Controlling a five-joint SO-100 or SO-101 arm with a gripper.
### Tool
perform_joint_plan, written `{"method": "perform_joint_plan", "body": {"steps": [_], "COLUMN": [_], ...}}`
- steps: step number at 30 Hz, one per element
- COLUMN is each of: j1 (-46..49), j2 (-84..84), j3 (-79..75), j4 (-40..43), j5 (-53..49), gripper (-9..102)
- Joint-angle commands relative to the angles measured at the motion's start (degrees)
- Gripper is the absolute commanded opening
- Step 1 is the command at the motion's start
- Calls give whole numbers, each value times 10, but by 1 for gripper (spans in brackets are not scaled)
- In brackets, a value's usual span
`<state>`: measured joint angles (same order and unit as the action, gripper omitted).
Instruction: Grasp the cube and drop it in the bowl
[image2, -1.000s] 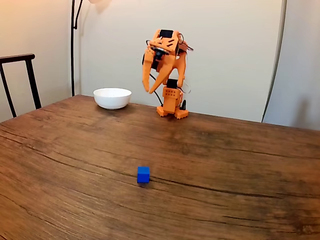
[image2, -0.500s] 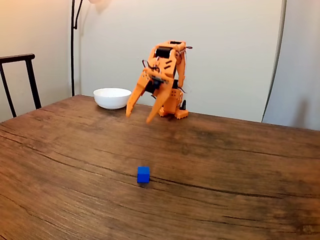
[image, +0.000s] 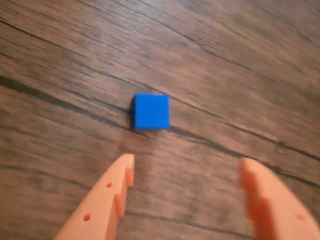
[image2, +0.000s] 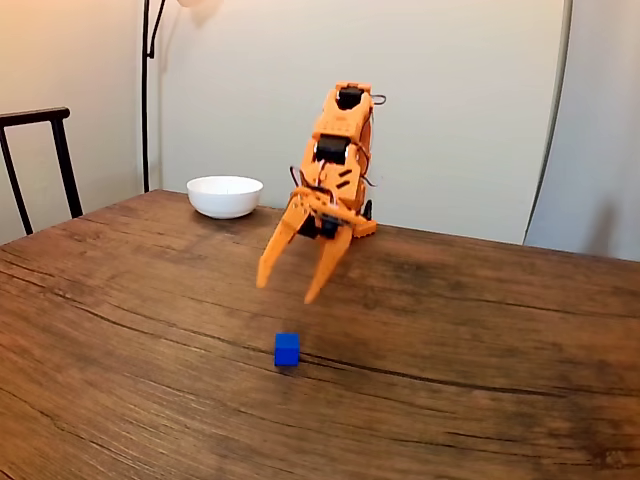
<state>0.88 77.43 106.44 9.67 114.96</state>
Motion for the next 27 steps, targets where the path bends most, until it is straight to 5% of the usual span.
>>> {"method": "perform_joint_plan", "body": {"steps": [1,27], "j1": [-6,-11], "j2": [-7,-160], "j3": [-25,-25], "j4": [-30,-227], "j5": [-4,-113], "gripper": [40,42]}}
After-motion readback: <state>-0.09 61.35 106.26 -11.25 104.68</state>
